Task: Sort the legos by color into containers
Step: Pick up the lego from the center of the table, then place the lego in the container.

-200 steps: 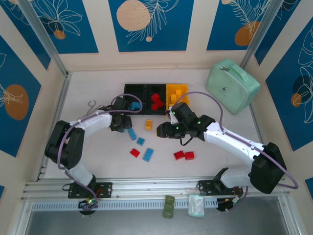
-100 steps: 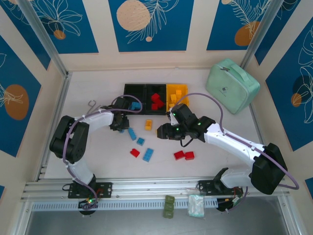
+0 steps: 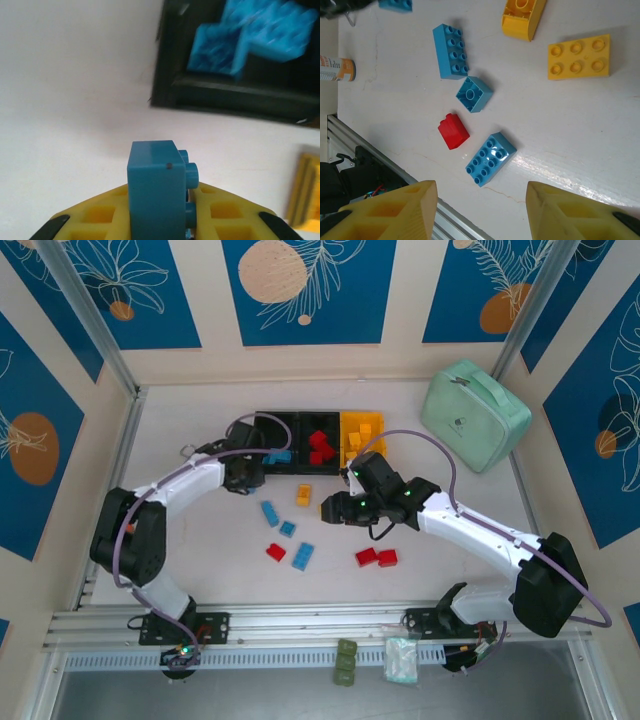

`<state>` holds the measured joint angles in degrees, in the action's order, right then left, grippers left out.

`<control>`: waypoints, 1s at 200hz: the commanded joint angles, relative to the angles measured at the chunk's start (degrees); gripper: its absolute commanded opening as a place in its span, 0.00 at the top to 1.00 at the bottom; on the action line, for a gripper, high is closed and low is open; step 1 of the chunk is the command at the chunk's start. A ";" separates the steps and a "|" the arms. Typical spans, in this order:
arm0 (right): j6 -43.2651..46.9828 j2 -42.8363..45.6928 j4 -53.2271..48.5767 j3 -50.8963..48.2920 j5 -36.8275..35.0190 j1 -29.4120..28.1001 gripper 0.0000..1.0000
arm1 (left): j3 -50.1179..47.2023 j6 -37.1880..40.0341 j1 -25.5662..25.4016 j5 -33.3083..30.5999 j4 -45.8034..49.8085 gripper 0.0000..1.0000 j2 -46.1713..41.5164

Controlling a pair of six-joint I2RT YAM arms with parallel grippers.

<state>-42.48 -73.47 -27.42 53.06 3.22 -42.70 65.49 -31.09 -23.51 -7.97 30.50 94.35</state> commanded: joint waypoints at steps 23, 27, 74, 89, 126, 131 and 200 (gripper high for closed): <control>-1.03 2.40 -0.10 -1.54 -0.13 -0.19 0.49 | 10.83 1.91 0.39 2.91 3.98 0.89 3.32; -1.14 2.58 -0.17 -1.67 -0.19 -0.19 0.49 | 11.90 2.00 0.39 3.03 4.08 0.90 4.06; -2.10 4.81 -0.84 -3.15 -1.02 0.25 0.49 | 24.30 2.42 0.36 3.89 5.89 0.89 14.43; -2.19 5.40 -1.09 -3.49 -1.16 0.33 0.49 | 28.37 2.85 0.39 3.36 6.94 0.89 17.94; -2.67 6.40 -2.22 -4.02 -1.86 0.75 0.49 | 37.54 3.74 0.48 1.85 9.48 0.89 25.52; -2.69 6.56 -2.33 -4.09 -1.90 0.77 0.49 | 38.77 3.83 0.48 1.66 9.92 0.89 26.46; -3.53 7.51 -3.25 -4.46 -2.61 1.04 0.49 | 48.47 4.46 0.82 1.04 13.65 0.79 33.93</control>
<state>-45.25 -67.18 -29.30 49.04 1.48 -41.93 111.35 -27.94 -23.46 -5.98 41.04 126.98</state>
